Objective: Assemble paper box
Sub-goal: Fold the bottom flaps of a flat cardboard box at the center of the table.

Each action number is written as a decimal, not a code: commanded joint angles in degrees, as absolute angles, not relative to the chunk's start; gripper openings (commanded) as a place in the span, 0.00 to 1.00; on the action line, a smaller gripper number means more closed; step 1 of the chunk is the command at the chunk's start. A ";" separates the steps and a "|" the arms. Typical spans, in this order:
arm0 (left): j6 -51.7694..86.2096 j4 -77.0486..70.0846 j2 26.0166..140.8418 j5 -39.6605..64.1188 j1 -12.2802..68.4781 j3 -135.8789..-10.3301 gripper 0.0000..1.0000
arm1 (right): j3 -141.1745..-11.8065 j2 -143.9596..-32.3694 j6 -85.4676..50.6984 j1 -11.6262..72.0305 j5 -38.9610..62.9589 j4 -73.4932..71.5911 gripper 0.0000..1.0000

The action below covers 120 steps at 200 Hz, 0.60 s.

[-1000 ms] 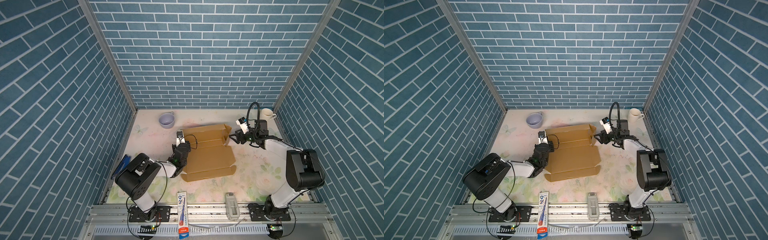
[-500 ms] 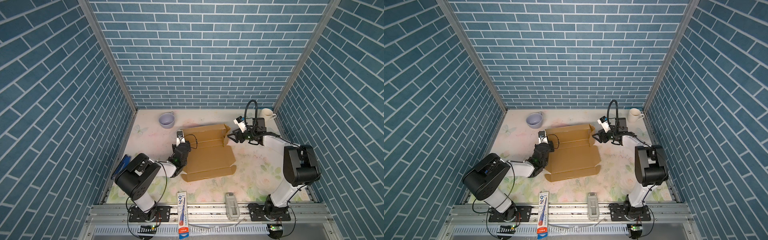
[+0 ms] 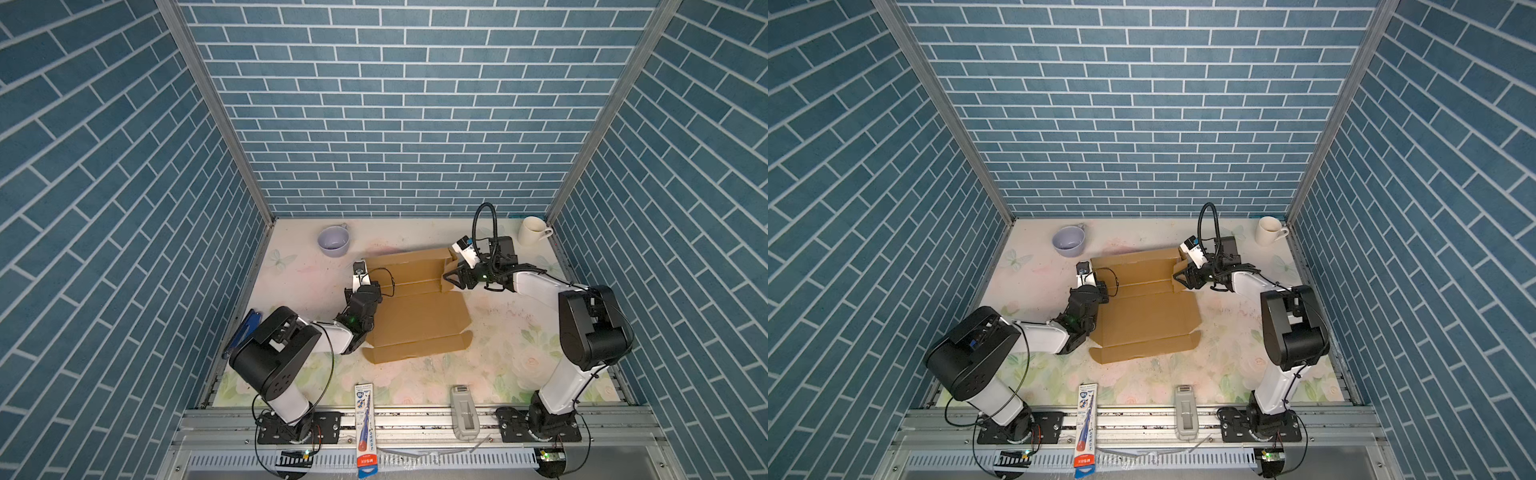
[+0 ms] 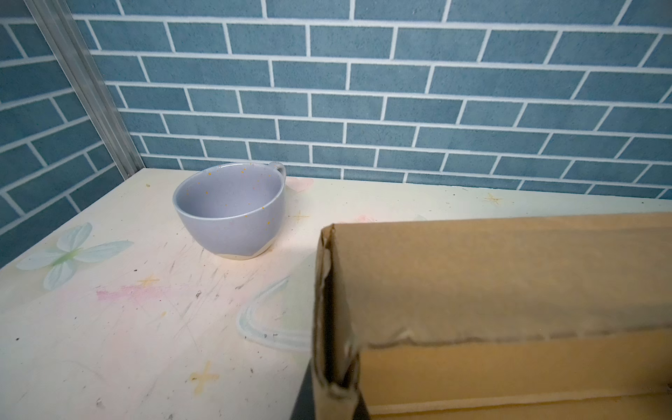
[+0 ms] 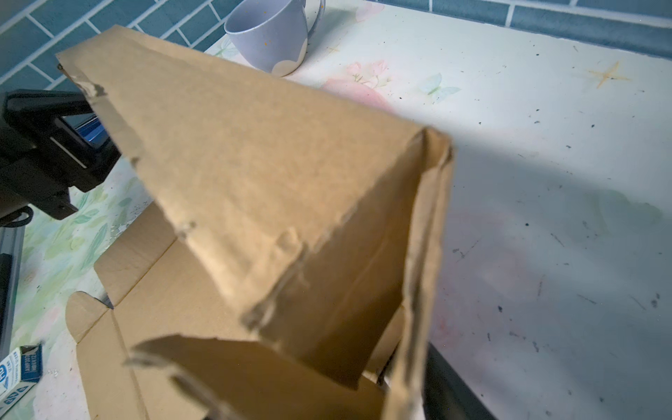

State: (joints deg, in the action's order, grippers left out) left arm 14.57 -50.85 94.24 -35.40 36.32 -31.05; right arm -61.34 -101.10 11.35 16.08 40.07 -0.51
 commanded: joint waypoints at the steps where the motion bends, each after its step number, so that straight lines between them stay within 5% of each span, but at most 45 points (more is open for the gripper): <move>1: 15.44 -48.52 94.55 -33.49 36.71 -31.38 0.00 | -63.03 -101.96 11.11 17.03 37.27 -3.12 0.60; 120: 18.01 -48.33 95.35 -31.71 37.90 -31.17 0.00 | -59.18 -100.30 -0.65 20.91 18.76 -12.31 0.34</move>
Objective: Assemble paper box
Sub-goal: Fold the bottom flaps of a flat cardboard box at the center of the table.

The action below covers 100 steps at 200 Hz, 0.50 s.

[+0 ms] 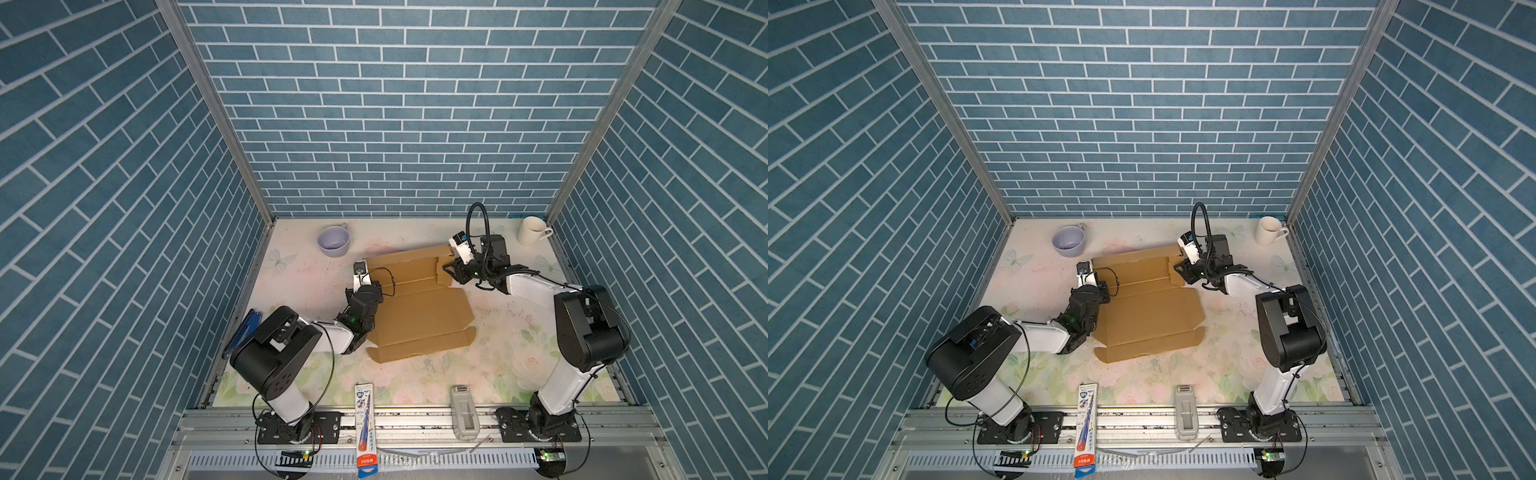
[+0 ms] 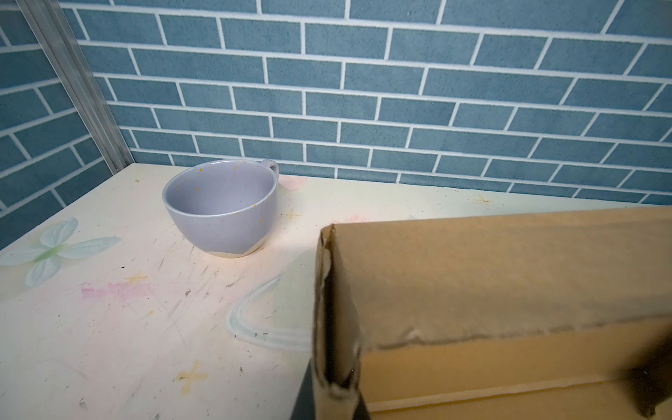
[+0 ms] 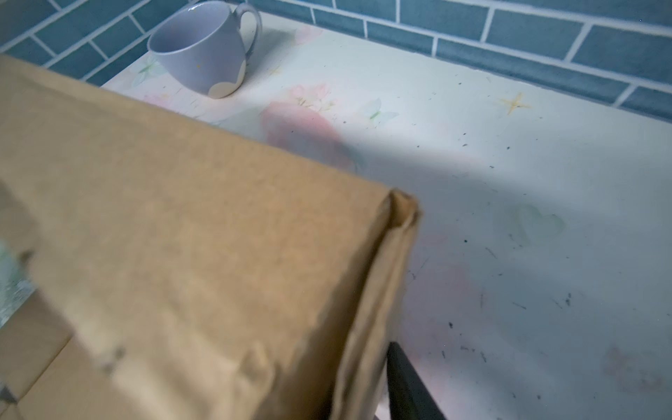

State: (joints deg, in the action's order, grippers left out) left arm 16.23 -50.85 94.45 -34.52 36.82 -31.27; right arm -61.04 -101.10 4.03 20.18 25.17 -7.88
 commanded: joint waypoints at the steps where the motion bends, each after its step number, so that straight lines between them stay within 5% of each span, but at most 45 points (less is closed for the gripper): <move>1: 18.01 -48.33 95.36 -31.68 37.89 -31.14 0.00 | -59.17 -100.29 -0.77 20.91 18.56 -12.31 0.33; 100: 19.88 -45.53 94.38 -30.76 37.88 -31.80 0.00 | -57.81 -100.72 -3.71 25.07 6.68 -12.40 0.07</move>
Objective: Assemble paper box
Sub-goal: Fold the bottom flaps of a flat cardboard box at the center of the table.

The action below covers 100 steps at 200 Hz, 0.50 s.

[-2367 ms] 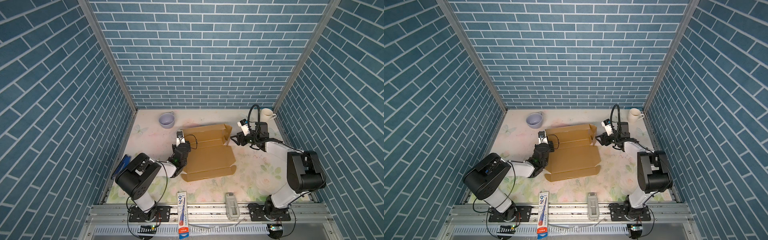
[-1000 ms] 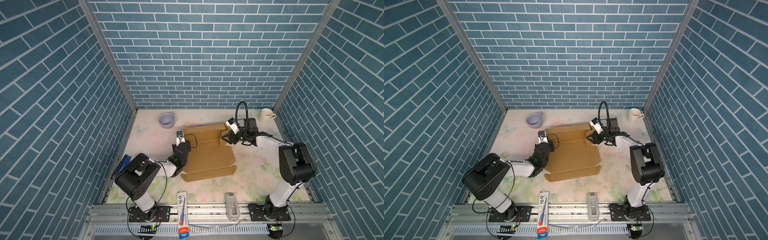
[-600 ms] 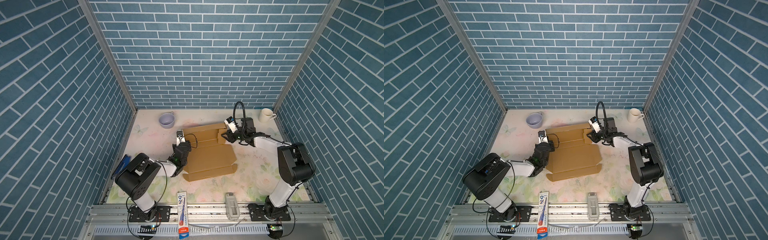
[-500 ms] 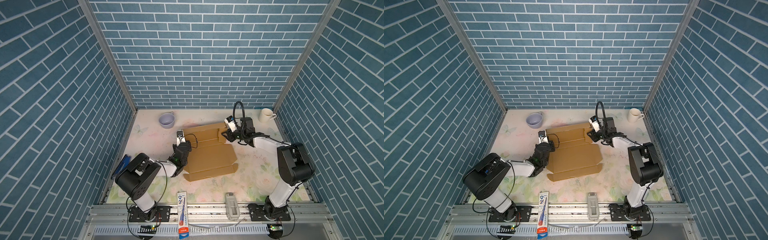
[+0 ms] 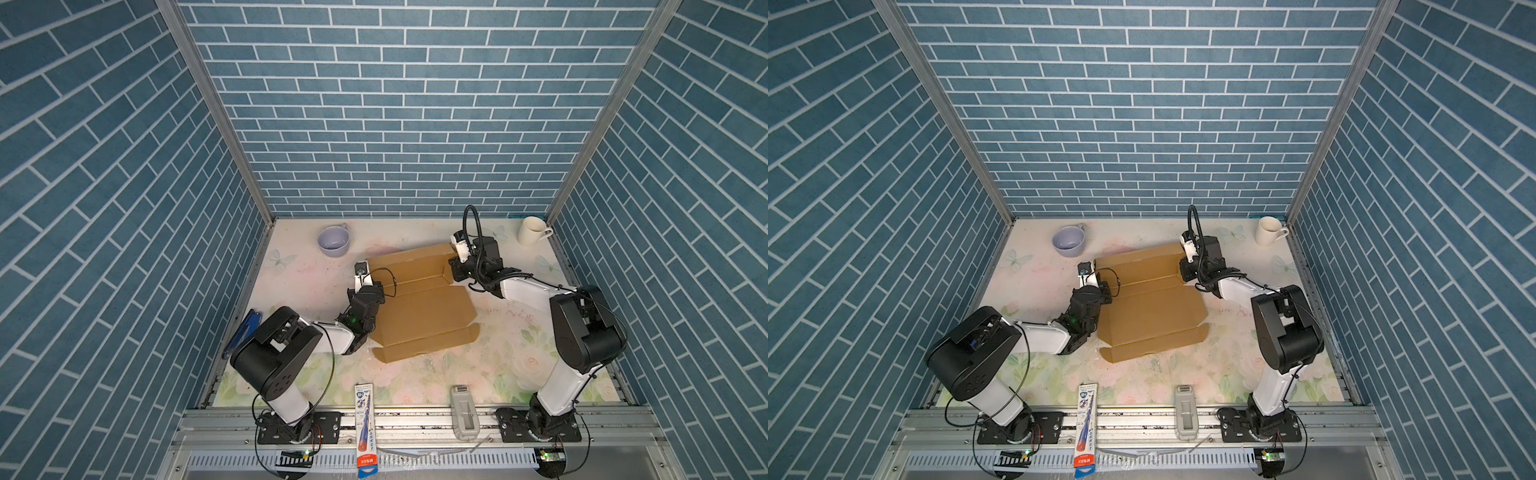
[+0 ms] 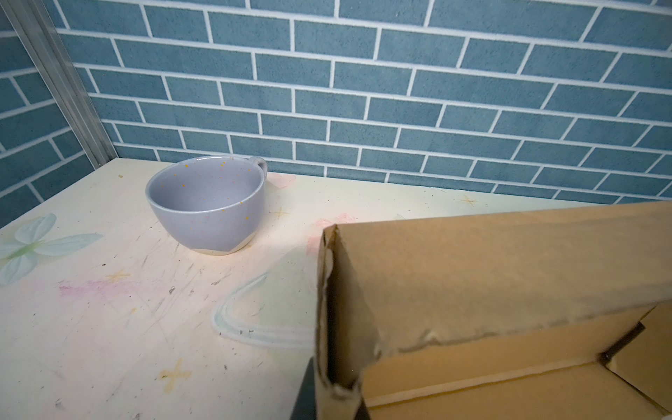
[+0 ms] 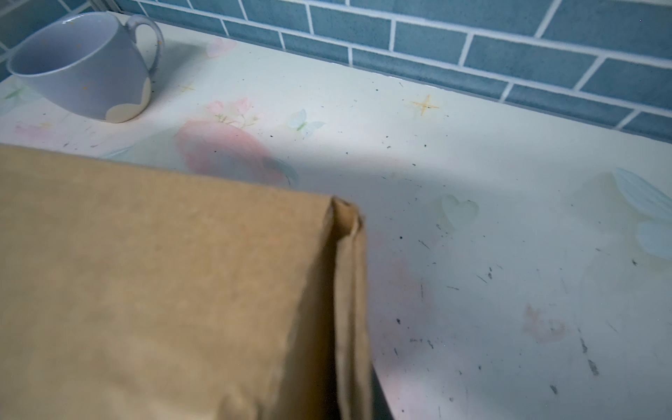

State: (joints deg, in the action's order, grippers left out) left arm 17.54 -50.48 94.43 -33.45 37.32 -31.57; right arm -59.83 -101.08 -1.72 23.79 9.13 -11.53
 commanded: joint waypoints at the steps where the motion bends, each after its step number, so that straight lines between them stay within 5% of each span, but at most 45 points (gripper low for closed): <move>1: 19.91 -45.48 94.35 -30.72 37.88 -31.81 0.00 | -57.82 -100.77 -3.61 25.11 6.55 -12.40 0.07; 22: 20.43 -44.75 94.48 -30.69 37.89 -32.16 0.00 | -57.31 -101.14 -3.22 26.00 3.78 -12.82 0.09; 72: 20.39 -44.91 94.48 -30.74 37.88 -32.05 0.00 | -55.12 -102.87 -5.69 26.07 4.66 -17.50 0.32; 100: 20.13 -44.98 94.22 -30.89 37.88 -31.83 0.00 | -55.09 -103.88 -6.23 26.04 4.68 -18.87 0.29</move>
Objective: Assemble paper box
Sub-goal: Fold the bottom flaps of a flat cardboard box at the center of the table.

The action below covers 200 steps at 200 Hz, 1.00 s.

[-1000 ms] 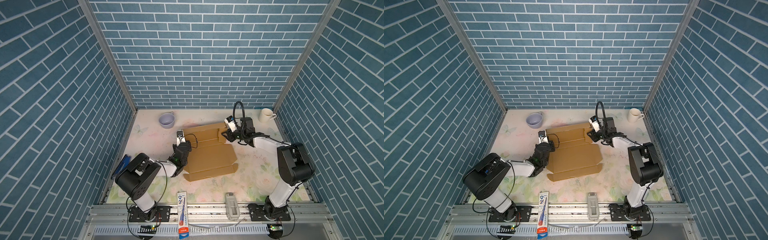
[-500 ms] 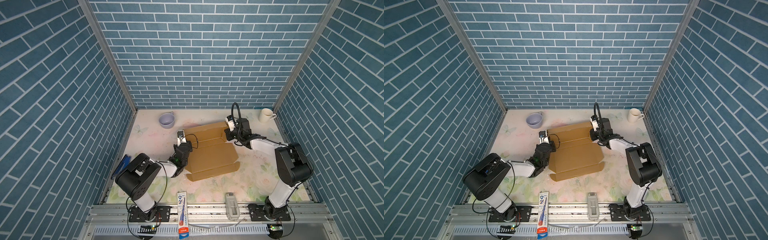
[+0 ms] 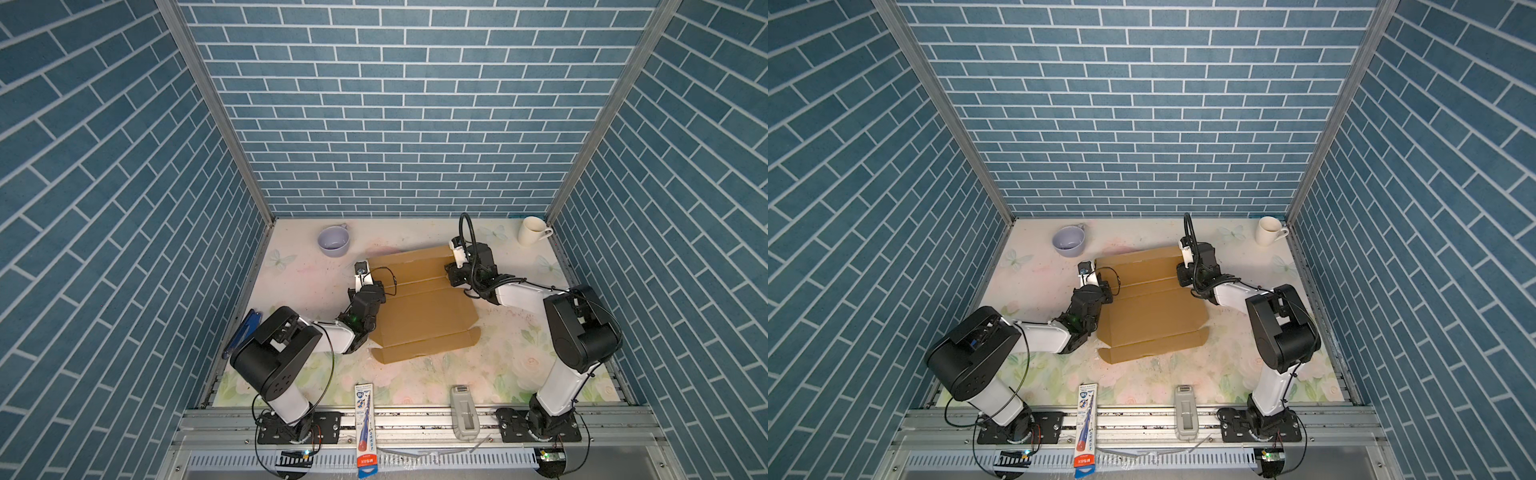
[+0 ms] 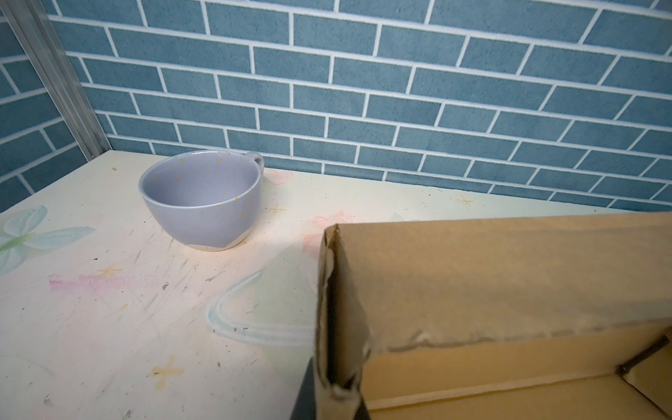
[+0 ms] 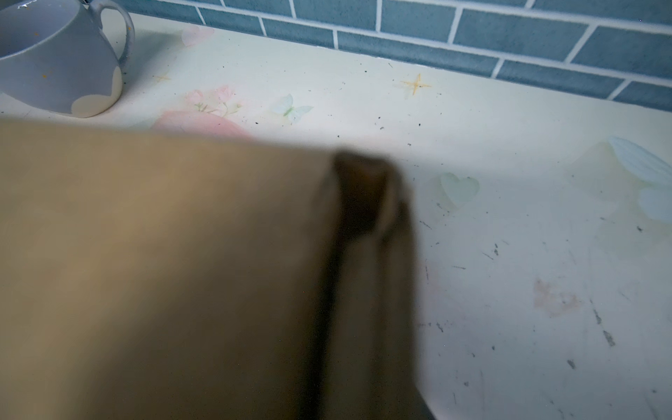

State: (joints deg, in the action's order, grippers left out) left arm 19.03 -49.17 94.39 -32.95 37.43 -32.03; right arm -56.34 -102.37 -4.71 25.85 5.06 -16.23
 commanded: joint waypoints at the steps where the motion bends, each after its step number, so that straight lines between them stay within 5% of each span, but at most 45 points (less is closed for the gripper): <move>1: 20.09 -44.99 94.22 -30.91 37.88 -31.74 0.00 | -55.14 -103.93 -6.23 26.07 4.67 -18.88 0.28; 70: 20.39 -44.78 94.55 -30.78 37.88 -31.93 0.00 | -55.23 -104.68 -5.89 26.10 3.11 -18.06 0.04; 110: 20.38 -44.30 94.48 -31.02 37.80 -32.17 0.00 | -54.67 -104.68 -5.71 26.05 3.34 -17.30 0.28; 138: 20.16 -44.30 94.25 -30.99 37.63 -32.16 0.00 | -53.76 -104.94 -5.80 26.07 3.13 -17.19 0.32; 200: 20.04 -43.61 94.12 -30.43 37.37 -32.60 0.00 | -53.61 -106.00 -5.62 26.02 1.99 -16.74 0.04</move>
State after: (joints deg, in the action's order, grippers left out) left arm 18.83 -48.38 94.13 -32.67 37.43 -32.40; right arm -55.51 -103.96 -5.58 25.85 1.93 -18.98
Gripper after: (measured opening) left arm 0.091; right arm 0.075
